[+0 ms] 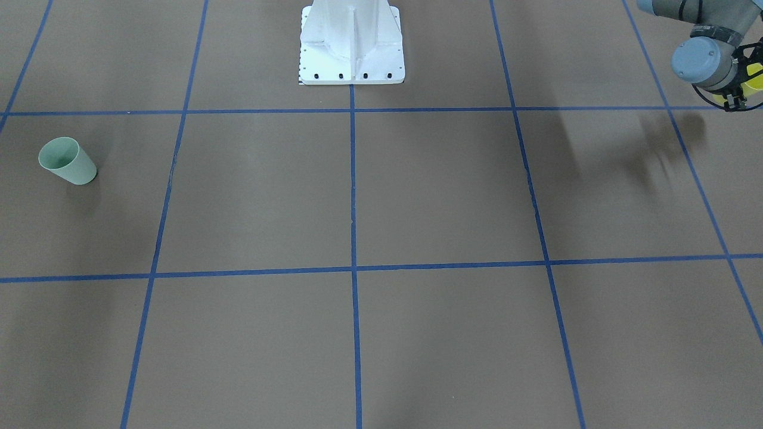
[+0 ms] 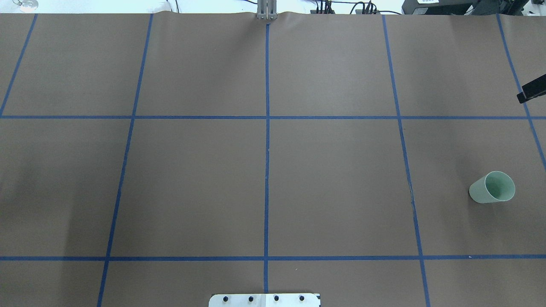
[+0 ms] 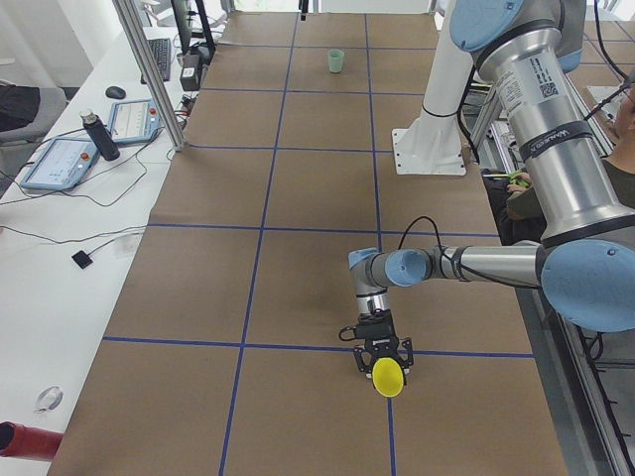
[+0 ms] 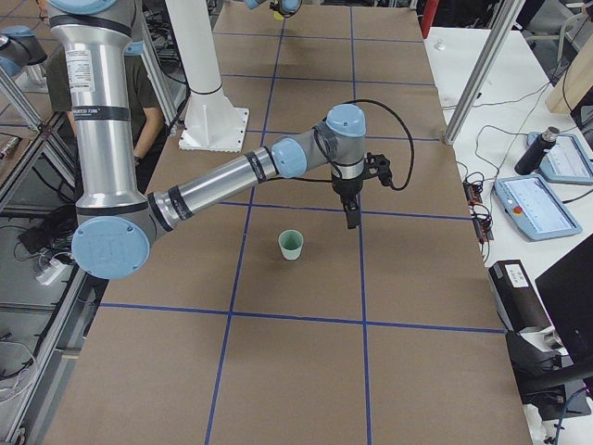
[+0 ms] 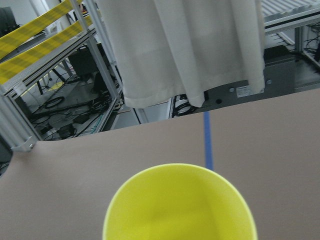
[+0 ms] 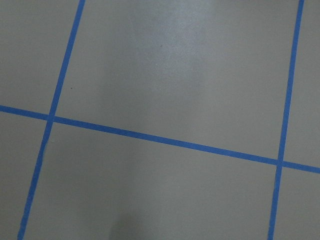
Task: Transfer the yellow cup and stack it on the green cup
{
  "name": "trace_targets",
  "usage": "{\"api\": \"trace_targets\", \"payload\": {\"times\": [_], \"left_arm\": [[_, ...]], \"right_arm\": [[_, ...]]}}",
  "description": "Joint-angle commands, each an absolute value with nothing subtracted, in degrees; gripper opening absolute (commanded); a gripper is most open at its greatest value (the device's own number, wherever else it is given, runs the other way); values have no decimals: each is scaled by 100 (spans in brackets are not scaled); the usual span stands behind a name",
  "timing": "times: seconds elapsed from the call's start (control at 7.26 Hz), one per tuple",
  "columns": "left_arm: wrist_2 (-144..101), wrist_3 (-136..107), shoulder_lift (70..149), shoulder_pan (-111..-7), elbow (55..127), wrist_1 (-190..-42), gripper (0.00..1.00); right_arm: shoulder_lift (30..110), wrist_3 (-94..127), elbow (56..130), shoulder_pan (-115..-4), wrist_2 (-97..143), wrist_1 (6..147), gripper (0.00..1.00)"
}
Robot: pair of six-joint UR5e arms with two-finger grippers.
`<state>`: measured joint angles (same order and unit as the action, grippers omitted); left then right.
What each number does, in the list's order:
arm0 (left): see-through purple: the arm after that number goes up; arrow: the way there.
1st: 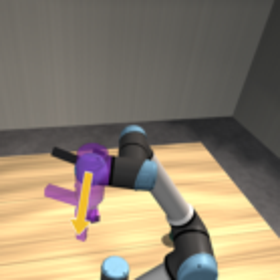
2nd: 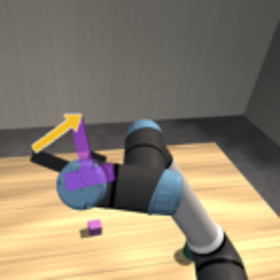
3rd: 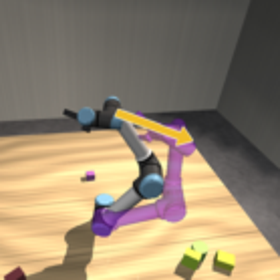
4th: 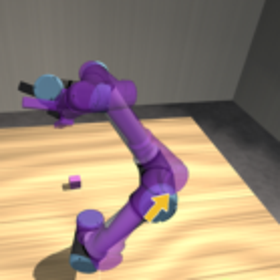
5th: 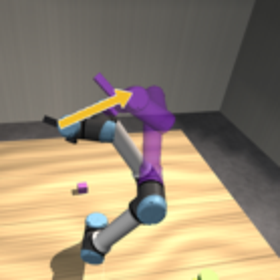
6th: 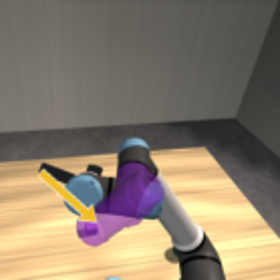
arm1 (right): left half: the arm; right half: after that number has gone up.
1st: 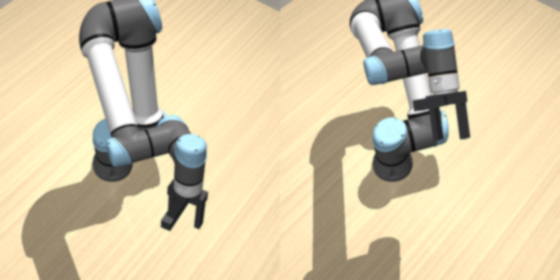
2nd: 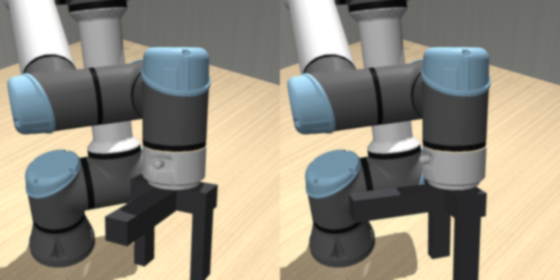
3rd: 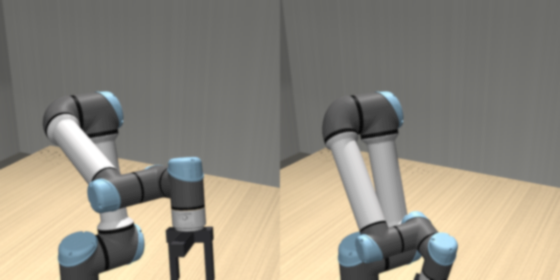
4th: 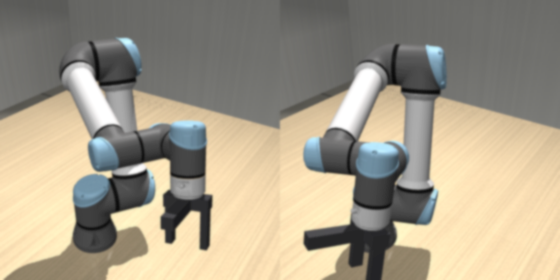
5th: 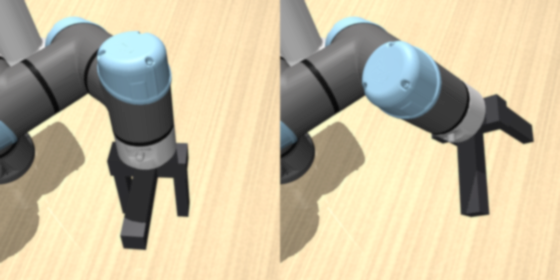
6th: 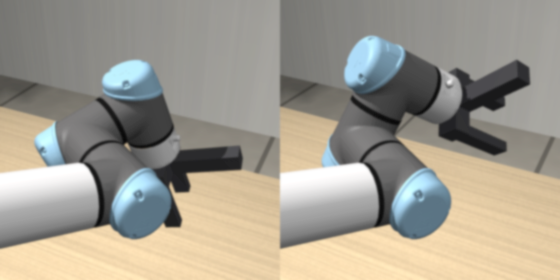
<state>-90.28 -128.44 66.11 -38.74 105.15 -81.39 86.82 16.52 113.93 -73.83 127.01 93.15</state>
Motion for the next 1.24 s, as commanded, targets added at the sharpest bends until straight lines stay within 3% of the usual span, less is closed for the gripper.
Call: {"api": "trace_targets", "payload": {"times": [0.0, 0.41, 0.83, 1.1], "left_arm": [[-7908, -12001, 7343, -4365, 10441, -8129, 58], [-6815, -10999, 8644, -4597, 10380, -8340, 57], [-6285, -10436, 10759, -4387, 9626, -8332, 57], [-6240, -9551, 11703, -4193, 9580, -8471, 57]], "right_arm": [[8666, 1652, 11496, -7383, 12735, 9290, 100], [8535, 1582, 11496, -7374, 13024, 9237, 100], [8490, 1591, 11391, -7374, 13339, 8886, 100], [8455, 1652, 11312, -7374, 13553, 8816, 100]]}}
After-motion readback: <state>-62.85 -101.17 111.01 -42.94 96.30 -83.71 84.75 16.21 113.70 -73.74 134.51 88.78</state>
